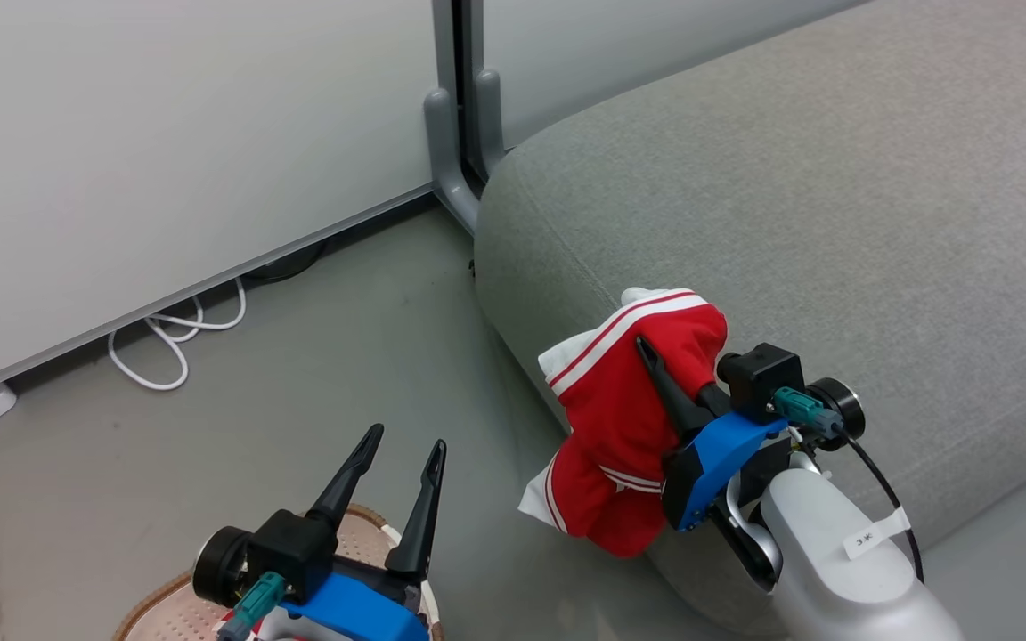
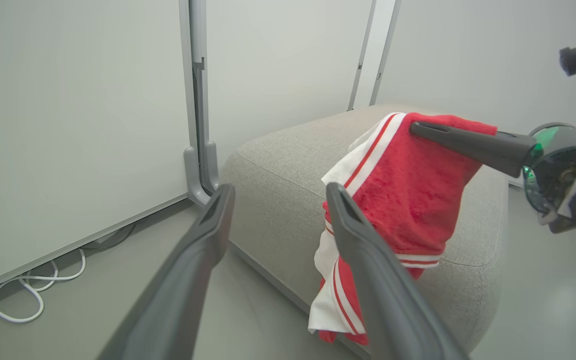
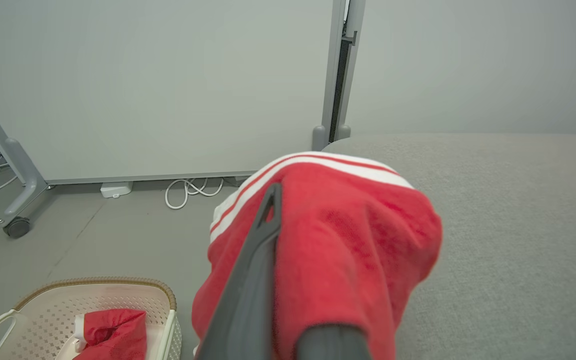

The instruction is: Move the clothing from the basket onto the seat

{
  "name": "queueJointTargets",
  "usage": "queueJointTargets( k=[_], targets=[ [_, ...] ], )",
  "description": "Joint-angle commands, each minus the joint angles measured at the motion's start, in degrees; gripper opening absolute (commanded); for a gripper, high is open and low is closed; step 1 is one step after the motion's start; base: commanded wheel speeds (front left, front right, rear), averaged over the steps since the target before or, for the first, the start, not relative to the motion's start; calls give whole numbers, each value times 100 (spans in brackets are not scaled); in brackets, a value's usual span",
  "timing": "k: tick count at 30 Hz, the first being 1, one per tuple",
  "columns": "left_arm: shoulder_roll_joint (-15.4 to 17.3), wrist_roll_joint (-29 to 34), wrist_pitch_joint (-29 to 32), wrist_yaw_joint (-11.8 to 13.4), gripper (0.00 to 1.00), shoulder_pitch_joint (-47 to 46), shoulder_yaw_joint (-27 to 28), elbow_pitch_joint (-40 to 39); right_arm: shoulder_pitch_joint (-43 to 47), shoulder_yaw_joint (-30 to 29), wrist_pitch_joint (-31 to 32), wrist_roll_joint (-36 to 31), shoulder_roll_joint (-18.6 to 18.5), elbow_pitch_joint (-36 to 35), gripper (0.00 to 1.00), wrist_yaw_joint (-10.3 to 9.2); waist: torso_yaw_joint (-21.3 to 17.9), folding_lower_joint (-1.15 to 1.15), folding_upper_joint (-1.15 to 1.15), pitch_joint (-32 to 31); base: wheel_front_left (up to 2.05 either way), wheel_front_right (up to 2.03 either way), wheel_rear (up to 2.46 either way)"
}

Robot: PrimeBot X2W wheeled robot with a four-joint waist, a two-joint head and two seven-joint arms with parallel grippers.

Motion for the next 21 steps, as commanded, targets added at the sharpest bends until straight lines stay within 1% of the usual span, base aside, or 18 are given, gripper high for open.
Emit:
queueJointTargets(
  k=[1, 5, 10, 18, 21],
  targets=[
    [13, -12, -16, -14, 100, -66, 26, 7, 87, 18, -21, -5, -9, -28, 0, 1, -173, 0, 0, 19, 0, 0, 0],
    [10, -1, -16, -14, 100, -90, 3, 29, 107, 5, -21, 6, -9, -9, 0, 1, -306, 0, 0, 20, 0, 0, 0],
    [-7, 9, -16, -13, 100, -81, -7, 44, 127, -34, -21, -6, -9, -1, 0, 1, -365, 0, 0, 11, 0, 0, 0],
    [17, 25, -16, -13, 100, -107, -63, 27, 93, -119, -21, -25, -9, -4, 0, 1, -319, 0, 0, 59, 0, 0, 0],
    [58, 50, -16, -13, 100, -161, -78, 4, -46, -248, -21, 37, -9, -41, 0, 1, -275, 0, 0, 152, 0, 0, 0]
  ],
)
